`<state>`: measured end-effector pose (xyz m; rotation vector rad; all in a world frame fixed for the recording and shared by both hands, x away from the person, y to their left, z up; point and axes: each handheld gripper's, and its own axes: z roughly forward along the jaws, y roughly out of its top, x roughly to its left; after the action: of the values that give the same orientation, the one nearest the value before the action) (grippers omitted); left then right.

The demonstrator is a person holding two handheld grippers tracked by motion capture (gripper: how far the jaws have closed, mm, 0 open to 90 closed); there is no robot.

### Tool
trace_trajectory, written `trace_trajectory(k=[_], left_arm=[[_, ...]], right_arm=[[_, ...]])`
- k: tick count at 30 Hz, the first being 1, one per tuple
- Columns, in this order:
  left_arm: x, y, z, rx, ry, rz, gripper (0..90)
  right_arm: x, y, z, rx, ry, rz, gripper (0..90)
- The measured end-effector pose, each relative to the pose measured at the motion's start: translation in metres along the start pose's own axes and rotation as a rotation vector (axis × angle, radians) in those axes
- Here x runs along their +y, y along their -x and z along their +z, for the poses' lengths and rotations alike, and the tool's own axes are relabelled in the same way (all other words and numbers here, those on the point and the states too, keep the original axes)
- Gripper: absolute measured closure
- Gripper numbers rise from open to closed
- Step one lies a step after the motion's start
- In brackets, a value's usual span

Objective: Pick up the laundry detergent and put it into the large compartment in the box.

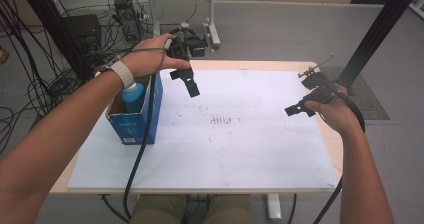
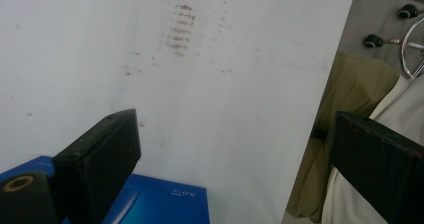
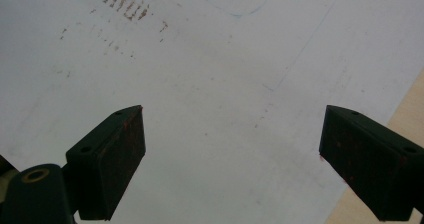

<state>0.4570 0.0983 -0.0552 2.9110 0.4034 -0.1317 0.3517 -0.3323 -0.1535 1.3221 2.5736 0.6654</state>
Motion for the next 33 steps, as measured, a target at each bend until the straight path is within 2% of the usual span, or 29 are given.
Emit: trace_trajectory(k=[11,20,33], left_arm=[[0.002,0.005,0.008,0.005,-0.003,0.037,7.0],[0.004,0.011,0.013,0.013,-0.013,0.039,7.0],[0.004,0.009,0.021,0.018,-0.025,0.032,7.0]], right_arm=[[-0.002,0.0,0.0,-0.001,0.002,0.004,10.9],[-0.005,0.0,0.001,0.002,0.004,0.006,10.7],[-0.007,0.002,0.002,0.002,0.005,0.011,10.6]])
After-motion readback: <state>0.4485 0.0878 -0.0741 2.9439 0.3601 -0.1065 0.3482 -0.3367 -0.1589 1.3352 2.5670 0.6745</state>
